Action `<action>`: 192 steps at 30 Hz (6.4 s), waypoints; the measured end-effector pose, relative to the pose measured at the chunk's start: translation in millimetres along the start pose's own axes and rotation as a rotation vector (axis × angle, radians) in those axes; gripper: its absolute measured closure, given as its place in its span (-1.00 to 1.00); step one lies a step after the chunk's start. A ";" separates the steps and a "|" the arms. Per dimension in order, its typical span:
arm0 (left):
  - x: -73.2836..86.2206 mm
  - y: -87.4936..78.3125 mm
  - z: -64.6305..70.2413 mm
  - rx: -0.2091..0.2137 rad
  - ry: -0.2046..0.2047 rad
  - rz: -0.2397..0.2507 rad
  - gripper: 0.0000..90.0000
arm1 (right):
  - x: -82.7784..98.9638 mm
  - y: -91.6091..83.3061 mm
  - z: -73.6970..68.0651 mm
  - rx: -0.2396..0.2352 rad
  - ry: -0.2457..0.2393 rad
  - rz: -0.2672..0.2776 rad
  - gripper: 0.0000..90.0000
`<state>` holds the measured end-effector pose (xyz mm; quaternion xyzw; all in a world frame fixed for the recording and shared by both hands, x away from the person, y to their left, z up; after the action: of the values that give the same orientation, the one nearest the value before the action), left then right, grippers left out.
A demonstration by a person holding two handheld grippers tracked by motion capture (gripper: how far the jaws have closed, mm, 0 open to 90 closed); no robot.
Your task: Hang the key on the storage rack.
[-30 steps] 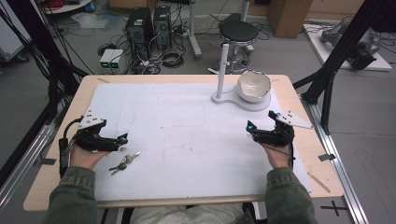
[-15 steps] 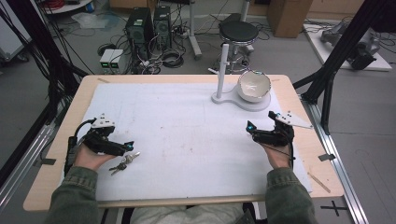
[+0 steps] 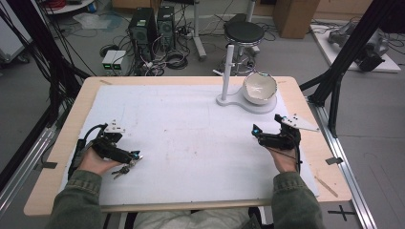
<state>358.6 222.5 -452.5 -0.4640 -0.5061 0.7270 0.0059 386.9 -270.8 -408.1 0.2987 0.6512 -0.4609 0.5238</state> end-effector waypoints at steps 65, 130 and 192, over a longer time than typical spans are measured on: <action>8.6 15.2 24.6 0.169 0.148 -0.161 0.84 | 1.7 0.8 0.4 0.009 -0.013 -0.003 -0.99; -24.4 -44.2 14.7 0.175 0.119 0.085 0.84 | 2.4 0.5 -0.8 0.023 -0.014 -0.014 -0.98; -180.1 -54.3 13.9 0.134 0.203 0.117 0.84 | 2.9 -5.0 3.0 0.023 0.011 -0.005 -0.99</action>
<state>426.7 152.6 -291.0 -0.5623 -0.4253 0.7077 0.0458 383.0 -275.8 -409.5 0.3054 0.6497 -0.4679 0.5154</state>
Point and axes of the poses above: each handheld gripper's, and its own axes: y roughly forward along the jaws, x roughly out of its underside, z roughly to its right, the point moved 5 cm from there along y, roughly forward along the jaws, and after that the axes turned 5 degrees about x, right-handed, at the moved point
